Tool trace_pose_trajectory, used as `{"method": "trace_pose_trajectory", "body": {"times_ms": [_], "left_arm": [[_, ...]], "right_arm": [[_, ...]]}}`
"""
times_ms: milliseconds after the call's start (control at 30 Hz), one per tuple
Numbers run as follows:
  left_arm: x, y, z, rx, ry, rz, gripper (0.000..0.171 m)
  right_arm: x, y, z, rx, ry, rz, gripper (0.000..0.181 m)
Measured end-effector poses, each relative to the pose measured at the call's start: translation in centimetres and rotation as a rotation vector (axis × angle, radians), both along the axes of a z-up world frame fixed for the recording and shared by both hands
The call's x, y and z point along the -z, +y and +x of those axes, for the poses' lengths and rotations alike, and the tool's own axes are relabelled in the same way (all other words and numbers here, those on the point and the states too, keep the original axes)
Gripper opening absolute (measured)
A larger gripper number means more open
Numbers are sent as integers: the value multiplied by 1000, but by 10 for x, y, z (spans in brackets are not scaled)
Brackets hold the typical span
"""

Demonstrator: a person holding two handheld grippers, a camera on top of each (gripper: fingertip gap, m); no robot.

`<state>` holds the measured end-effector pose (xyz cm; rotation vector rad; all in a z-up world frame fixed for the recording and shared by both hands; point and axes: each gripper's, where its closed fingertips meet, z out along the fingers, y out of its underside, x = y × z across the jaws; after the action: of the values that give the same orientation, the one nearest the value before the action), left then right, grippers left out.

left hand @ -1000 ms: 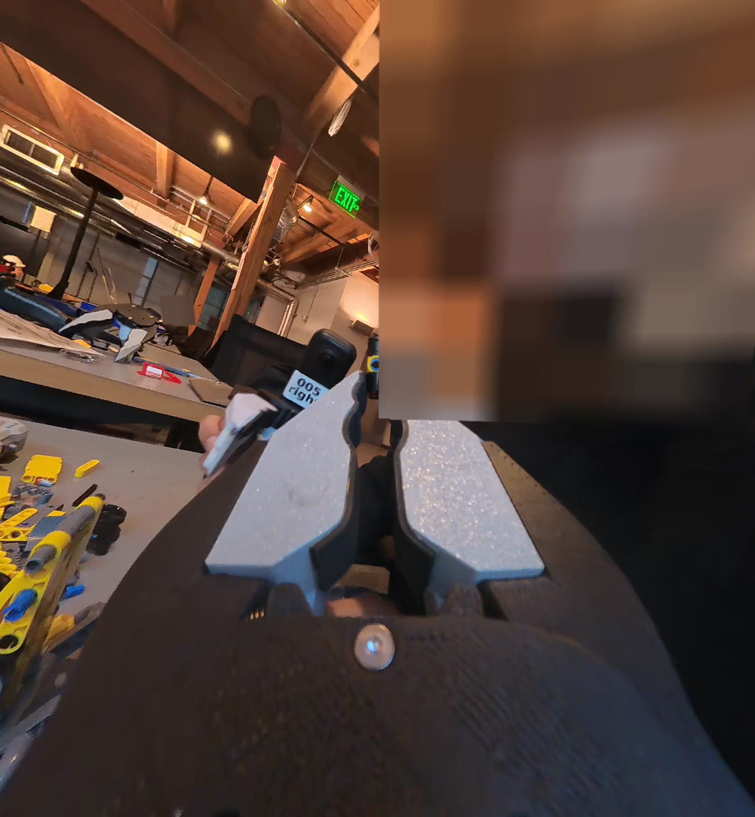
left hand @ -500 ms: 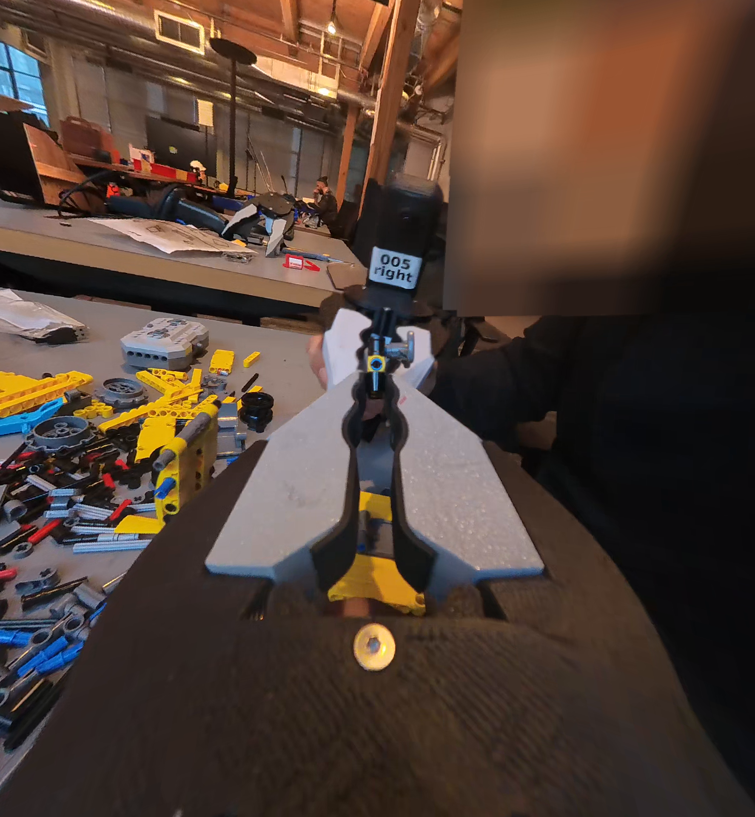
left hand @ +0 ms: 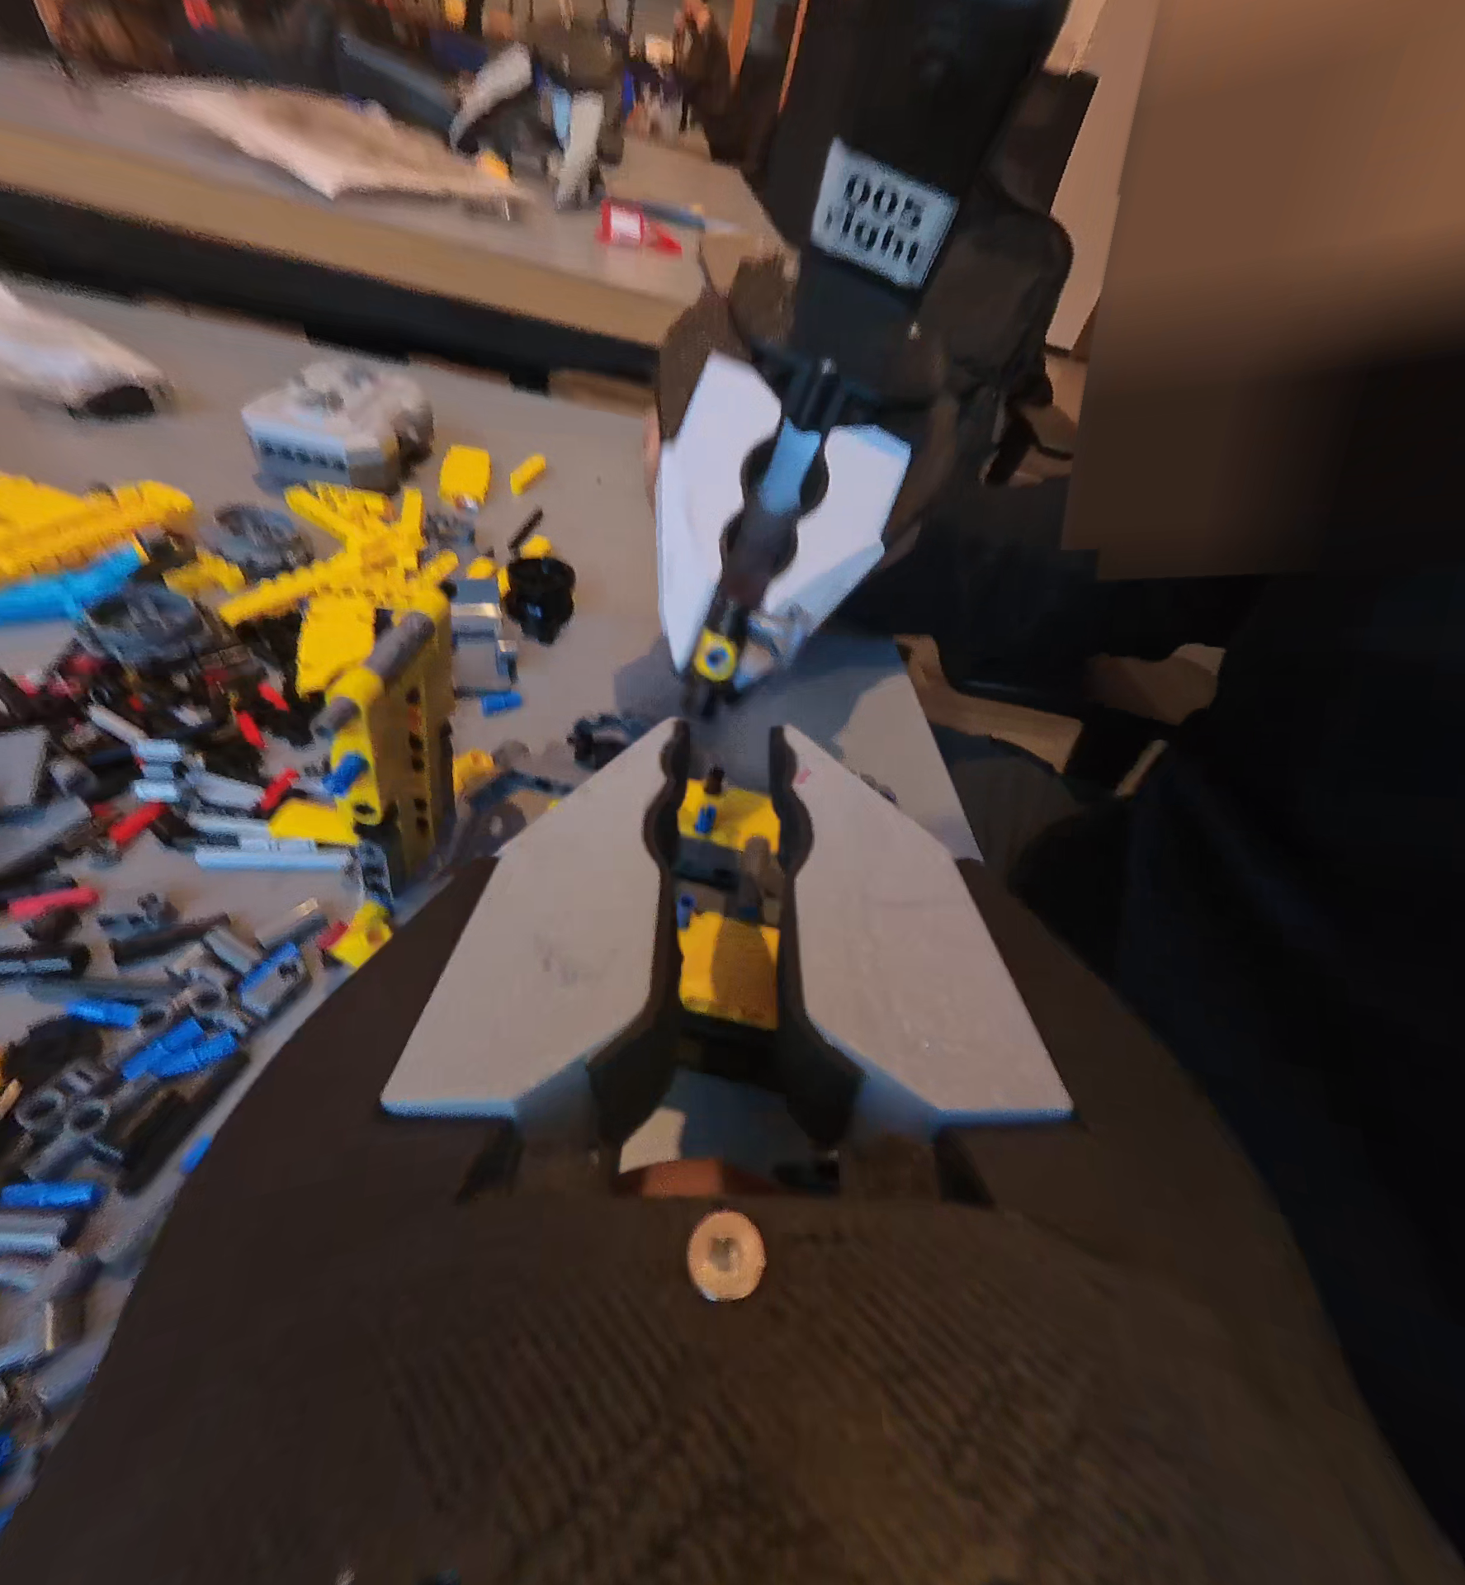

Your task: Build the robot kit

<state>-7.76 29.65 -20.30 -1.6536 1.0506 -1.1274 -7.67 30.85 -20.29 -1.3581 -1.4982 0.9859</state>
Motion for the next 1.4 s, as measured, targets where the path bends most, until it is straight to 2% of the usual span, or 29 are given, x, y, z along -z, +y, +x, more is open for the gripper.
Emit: {"method": "trace_pose_trajectory", "body": {"times_ms": [100,167,300,400,600,767,1000,1067,1200,1300,1400], "left_arm": [[24,4,-17,-52,168,-126,31],[32,9,-31,-111,244,-101,31],[37,0,-37,-61,299,-119,30],[35,-12,-30,18,300,-71,15],[43,-9,-19,54,366,-37,17],[46,-12,-16,62,376,-33,1],[45,-24,-13,73,344,-70,1],[44,-26,-15,78,340,-75,6],[32,-23,-19,51,328,-62,16],[26,-15,-20,5,361,-37,16],[19,-17,-10,26,355,-18,16]], "right_arm": [[0,18,17,81,-30,4,6],[7,27,31,121,-71,-8,6],[18,33,49,177,-82,-40,7],[25,35,58,189,-92,-31,7],[27,26,62,147,-79,-89,7],[32,15,58,108,-120,-66,7],[31,3,51,65,-126,-84,7],[31,1,48,56,-141,-88,7],[27,-5,44,38,-162,-96,7],[20,-11,37,23,-164,-108,6],[15,-18,27,-3,-198,-88,7]]}}
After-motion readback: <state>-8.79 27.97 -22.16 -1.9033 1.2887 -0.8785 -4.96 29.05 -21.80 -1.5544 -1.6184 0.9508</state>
